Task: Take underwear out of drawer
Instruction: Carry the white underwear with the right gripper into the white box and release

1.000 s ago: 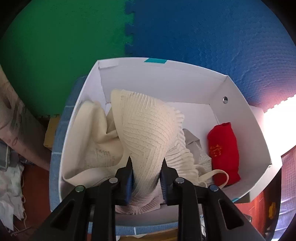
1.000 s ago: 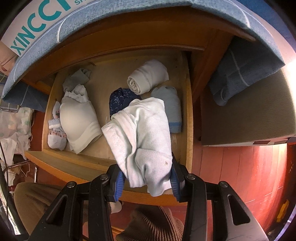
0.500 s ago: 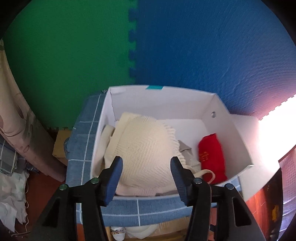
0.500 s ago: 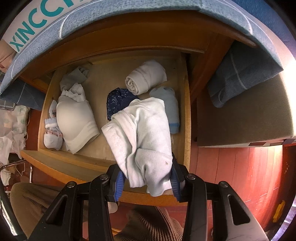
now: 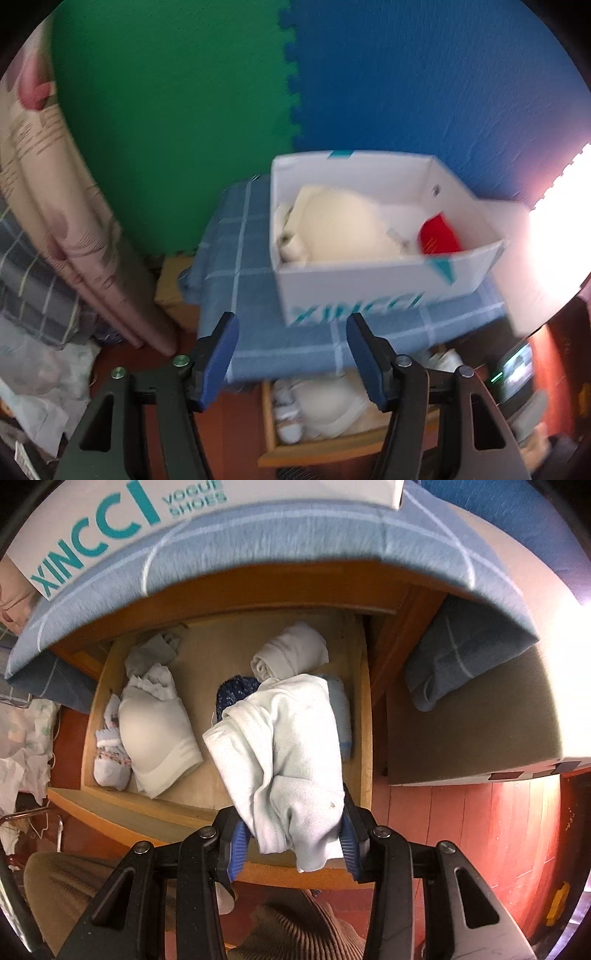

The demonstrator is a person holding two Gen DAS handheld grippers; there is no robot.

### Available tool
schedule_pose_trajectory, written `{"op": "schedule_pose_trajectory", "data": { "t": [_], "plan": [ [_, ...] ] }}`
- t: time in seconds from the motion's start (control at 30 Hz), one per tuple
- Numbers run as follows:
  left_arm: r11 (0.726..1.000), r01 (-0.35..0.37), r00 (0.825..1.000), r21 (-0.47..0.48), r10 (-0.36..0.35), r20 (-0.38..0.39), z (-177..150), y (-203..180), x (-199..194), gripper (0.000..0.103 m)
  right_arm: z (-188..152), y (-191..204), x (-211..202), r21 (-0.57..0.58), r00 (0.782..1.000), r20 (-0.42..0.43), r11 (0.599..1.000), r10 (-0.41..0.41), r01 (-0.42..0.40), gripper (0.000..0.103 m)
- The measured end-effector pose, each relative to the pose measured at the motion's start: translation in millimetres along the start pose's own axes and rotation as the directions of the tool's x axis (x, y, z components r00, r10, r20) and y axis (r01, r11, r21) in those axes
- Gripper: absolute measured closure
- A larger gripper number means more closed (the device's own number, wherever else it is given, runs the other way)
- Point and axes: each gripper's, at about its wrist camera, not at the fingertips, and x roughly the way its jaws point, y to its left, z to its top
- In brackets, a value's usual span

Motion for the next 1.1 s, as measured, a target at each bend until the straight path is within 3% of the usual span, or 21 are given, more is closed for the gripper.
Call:
{"op": "schedule_pose_trajectory", "data": {
  "t": [0.37, 0.57, 0.77, 0.93, 1.1],
  "plan": [
    [0.998, -0.06, 0.988, -0.037, 0.054, -0.147, -89.1, -2.7, 62.6, 0.041, 26.7, 1.3, -106.3, -0.062, 0.99, 0.143, 0.998, 0.018, -0.009, 0.064],
    [0.996, -0.07, 0.977, -0.056, 0.057, -0.203, -115.8, -5.5, 88.9, 0.041, 59.3, 4.1, -188.8, -0.093, 0.964, 0.264, 0.996, 0.02, 0.004, 0.064],
    [0.994, -0.08, 0.971, -0.074, 0.061, -0.232, -133.8, -1.9, 105.4, 0.041, 104.5, 16.8, -241.5, -0.105, 0.936, 0.351, 0.994, 0.016, 0.023, 0.064],
    [0.993, -0.092, 0.966, -0.081, 0.069, -0.25, -145.4, 1.4, 115.3, 0.041, 141.1, 30.3, -252.7, -0.107, 0.926, 0.379, 0.993, 0.0, 0.044, 0.064],
    [0.99, -0.099, 0.96, -0.098, 0.069, -0.271, -155.2, 6.3, 125.3, 0.041, 166.6, 42.8, -239.0, -0.107, 0.933, 0.359, 0.992, -0.022, 0.064, 0.064]
  ]
}}
